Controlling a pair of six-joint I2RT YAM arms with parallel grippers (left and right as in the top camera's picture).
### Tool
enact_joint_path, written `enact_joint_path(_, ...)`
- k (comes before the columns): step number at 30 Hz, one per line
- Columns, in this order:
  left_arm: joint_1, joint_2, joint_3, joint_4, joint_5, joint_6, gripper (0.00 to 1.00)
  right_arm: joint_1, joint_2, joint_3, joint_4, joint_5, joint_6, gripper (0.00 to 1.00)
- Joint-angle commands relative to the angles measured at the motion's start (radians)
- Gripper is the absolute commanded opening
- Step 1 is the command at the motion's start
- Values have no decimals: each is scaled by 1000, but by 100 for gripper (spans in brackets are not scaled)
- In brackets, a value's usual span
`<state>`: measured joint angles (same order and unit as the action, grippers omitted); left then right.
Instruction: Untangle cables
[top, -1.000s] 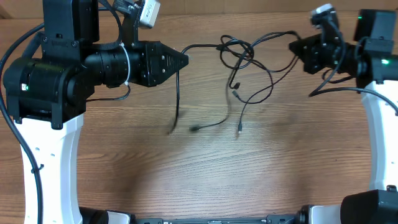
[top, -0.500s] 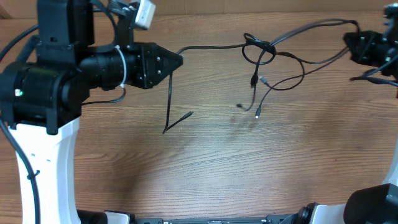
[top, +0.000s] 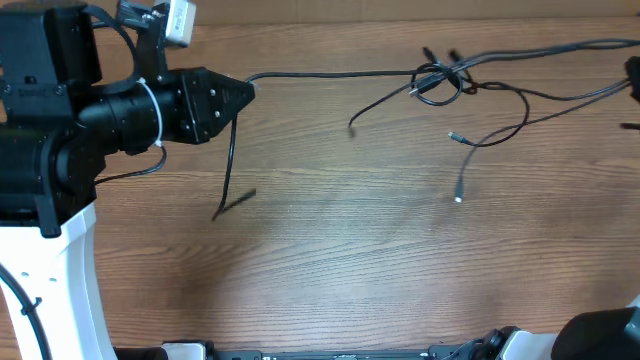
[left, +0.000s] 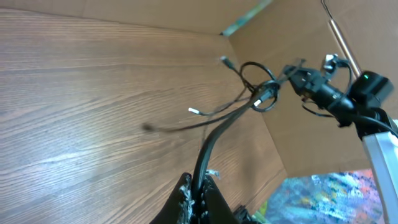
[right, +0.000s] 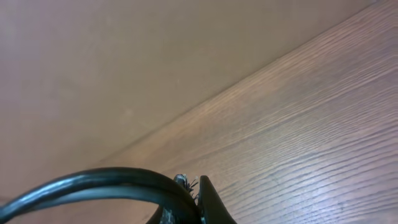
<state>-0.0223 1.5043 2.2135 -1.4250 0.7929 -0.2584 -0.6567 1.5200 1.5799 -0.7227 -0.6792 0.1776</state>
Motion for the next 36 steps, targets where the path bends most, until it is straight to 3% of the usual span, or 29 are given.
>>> enact_joint_path(1, 47, -24, 8, -6, -18, 10, 4, -50, -19, 10, 18, 35, 113, 4)
enact_joint_path(15, 179, -24, 8, -37, -21, 12, 4, -187, -19, 10, 26, 27, 291, 4)
enact_joint_path(22, 205, -24, 8, -42, -82, 11, 4, -160, -20, 10, 67, -96, 219, 4)
enact_joint_path(28, 205, -23, 8, -42, -67, 11, 4, -27, -20, 10, 203, -348, 201, 4)
enact_joint_path(36, 204, -21, 8, -60, -68, 14, 4, 270, -20, 10, 439, -647, 185, 4)
